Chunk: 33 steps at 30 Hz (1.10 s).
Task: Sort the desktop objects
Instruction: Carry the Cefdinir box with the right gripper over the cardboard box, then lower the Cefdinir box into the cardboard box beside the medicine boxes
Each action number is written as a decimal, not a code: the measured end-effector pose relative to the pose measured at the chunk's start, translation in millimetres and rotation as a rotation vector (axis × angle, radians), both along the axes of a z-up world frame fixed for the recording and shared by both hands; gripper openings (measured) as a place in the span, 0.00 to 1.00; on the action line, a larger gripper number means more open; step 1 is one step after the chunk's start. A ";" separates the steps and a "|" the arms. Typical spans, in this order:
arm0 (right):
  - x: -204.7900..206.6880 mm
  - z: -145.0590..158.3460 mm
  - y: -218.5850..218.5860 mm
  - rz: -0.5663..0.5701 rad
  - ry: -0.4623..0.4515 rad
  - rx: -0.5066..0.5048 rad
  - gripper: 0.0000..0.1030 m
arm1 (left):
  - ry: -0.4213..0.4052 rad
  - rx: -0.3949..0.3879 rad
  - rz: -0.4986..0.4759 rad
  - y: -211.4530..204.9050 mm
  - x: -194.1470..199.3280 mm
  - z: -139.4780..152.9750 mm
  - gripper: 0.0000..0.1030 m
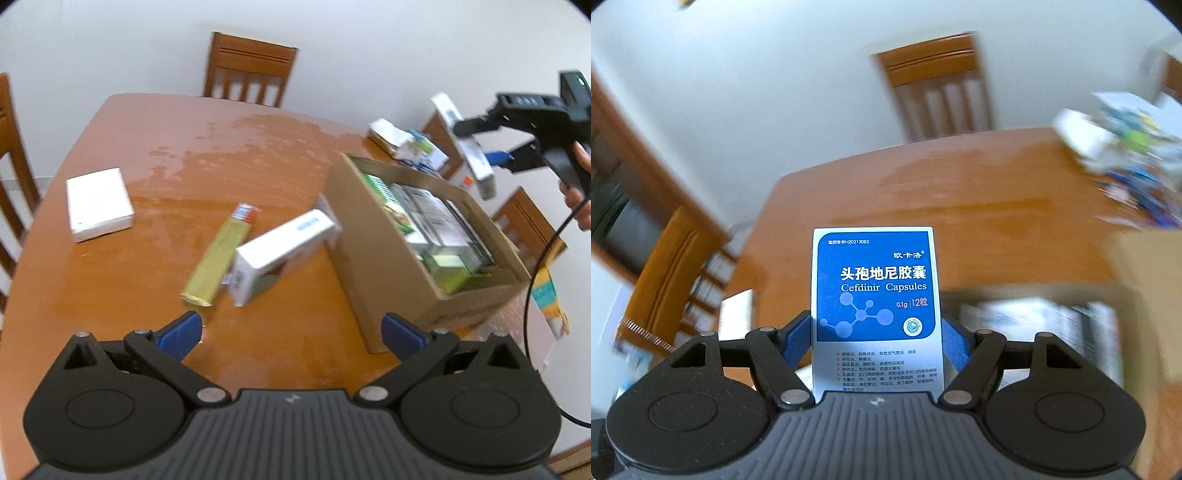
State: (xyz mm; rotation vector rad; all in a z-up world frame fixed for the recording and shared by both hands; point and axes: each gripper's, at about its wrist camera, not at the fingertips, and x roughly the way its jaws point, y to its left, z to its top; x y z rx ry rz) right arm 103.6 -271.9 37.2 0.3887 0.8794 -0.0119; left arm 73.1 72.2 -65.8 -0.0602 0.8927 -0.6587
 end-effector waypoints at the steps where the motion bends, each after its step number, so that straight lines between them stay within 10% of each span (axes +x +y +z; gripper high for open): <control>1: -14.2 0.6 -11.6 -0.043 -0.004 -0.003 0.74 | -0.001 0.007 -0.015 -4.9 -1.0 0.2 1.00; 14: -109.2 6.5 -96.8 -0.325 -0.060 0.000 0.74 | -0.005 0.069 -0.131 -45.3 -11.9 3.2 1.00; 33: 8.3 -81.1 -106.4 -0.111 0.311 -0.098 0.74 | 0.001 0.073 -0.076 -40.9 -12.1 3.4 1.00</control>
